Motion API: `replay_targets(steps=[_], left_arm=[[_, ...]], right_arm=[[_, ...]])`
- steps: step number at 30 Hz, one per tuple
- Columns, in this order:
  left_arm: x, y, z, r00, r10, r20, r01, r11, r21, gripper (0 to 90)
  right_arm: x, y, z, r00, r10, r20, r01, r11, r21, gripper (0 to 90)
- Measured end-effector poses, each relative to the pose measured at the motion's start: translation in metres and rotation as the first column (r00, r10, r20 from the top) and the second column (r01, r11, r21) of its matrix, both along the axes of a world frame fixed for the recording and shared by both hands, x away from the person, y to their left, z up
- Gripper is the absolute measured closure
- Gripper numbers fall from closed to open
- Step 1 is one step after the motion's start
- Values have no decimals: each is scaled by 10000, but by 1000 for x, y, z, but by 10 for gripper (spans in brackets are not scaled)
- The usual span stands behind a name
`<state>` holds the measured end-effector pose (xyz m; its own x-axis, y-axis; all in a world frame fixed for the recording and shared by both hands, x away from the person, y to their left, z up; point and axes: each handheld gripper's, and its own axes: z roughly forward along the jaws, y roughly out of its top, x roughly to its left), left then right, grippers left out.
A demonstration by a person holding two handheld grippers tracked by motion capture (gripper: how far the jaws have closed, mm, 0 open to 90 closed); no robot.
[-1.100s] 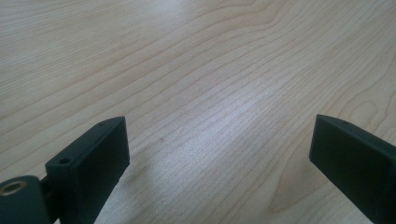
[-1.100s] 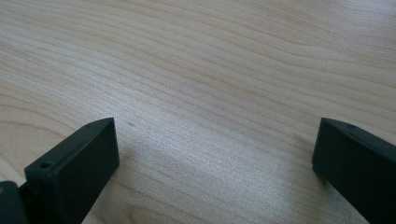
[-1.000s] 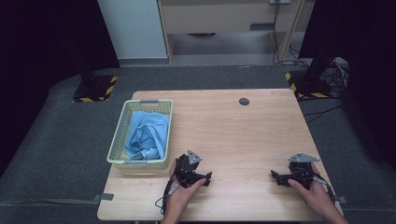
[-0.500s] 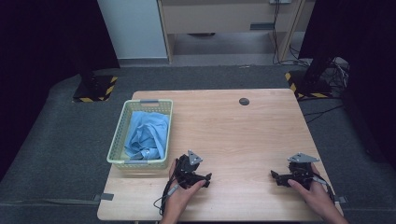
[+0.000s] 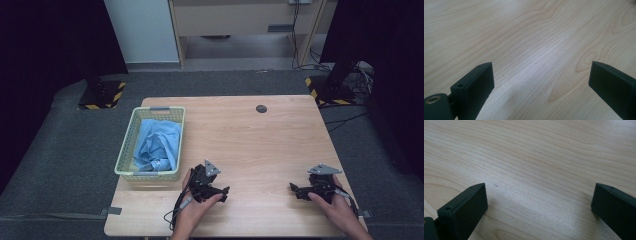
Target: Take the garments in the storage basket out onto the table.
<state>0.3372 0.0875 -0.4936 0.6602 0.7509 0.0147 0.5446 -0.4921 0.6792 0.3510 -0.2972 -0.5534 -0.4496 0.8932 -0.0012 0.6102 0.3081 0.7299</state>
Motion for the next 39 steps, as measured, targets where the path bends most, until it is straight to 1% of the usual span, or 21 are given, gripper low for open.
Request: replay_targets(steps=[6,15,17,22,24,29,32,35,39], left_arm=[[-2,1,7,10000,-73,5,73,10000,46,61],[-4,7,21,10000,-57,53,57,10000,-68,63],[-4,9,23,10000,-60,78,59,10000,30,64],[-4,14,29,10000,-32,73,31,9999,117,62],[-5,15,31,9999,25,144,-27,9999,138,62],[-6,15,38,9998,-79,168,76,9998,189,62],[-5,17,40,9998,-61,175,57,9997,234,62],[-4,21,43,9999,-46,161,41,9996,266,62],[-3,29,51,9997,-41,237,37,9999,136,62]], right_arm=[[0,0,0,10000,9,4,-9,10000,-10,8],[-1,0,0,10000,4,-14,-4,10000,7,8],[-1,0,0,10000,11,-3,-11,10000,-3,8],[-1,0,0,10000,13,-4,-13,10000,-4,8],[-1,0,0,10000,12,-4,-12,10000,-3,8],[-1,0,0,10000,12,-4,-12,10000,-2,8],[-1,0,0,10000,15,-4,-15,10000,-3,8],[-1,0,0,10000,18,-10,-18,10000,2,7],[-1,0,0,10000,33,-8,-33,10000,-1,7]])
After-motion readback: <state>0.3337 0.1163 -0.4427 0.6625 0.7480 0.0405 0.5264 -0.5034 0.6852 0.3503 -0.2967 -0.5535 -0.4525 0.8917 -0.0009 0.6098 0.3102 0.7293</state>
